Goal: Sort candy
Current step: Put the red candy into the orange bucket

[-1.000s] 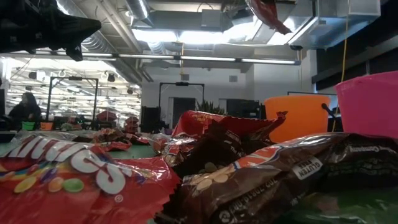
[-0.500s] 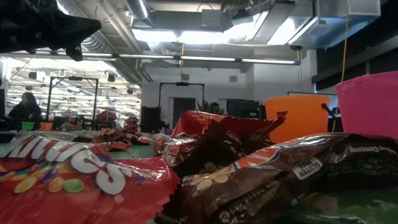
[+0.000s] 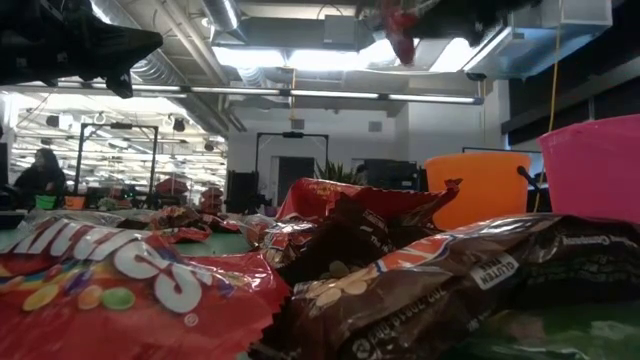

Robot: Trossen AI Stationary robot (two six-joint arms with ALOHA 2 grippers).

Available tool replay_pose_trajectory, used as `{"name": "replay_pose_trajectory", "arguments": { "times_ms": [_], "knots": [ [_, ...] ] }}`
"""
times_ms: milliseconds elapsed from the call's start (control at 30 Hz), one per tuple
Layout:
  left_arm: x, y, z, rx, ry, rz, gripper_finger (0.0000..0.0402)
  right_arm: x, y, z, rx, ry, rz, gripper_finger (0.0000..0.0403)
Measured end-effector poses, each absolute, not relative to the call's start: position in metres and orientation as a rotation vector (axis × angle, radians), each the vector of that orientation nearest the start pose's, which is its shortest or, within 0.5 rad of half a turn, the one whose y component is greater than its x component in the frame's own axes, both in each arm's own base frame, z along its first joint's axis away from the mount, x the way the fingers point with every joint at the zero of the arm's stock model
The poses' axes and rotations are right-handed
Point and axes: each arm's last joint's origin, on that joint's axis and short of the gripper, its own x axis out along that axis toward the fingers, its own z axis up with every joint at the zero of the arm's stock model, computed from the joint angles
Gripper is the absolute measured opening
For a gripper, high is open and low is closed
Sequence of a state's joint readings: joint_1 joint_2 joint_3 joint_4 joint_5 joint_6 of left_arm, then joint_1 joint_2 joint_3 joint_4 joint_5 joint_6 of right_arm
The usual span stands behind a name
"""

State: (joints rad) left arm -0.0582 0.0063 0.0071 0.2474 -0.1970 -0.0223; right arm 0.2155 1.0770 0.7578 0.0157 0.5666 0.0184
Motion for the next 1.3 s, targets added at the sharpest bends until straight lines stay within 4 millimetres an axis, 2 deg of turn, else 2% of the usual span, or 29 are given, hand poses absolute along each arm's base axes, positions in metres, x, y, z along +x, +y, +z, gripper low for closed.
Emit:
{"name": "replay_pose_trajectory", "arguments": {
  "times_ms": [333, 667, 1033, 1300],
  "knots": [
    [0.094, 0.0, 0.189, -0.054, -0.248, 0.136, 0.0, 0.189, -0.037, 0.287, -0.018, 0.204, -0.581, 0.0],
    [0.094, 0.0, 0.189, -0.054, -0.248, 0.135, 0.0, 0.166, -0.087, 0.283, 0.04, 0.243, -0.716, 0.0],
    [0.094, 0.0, 0.189, -0.054, -0.248, 0.136, 0.0, 0.148, -0.113, 0.279, 0.131, 0.265, -0.736, 0.0],
    [0.094, 0.0, 0.189, -0.054, -0.248, 0.135, 0.0, 0.129, -0.128, 0.268, 0.158, 0.399, -0.858, 0.0]
  ]
}}
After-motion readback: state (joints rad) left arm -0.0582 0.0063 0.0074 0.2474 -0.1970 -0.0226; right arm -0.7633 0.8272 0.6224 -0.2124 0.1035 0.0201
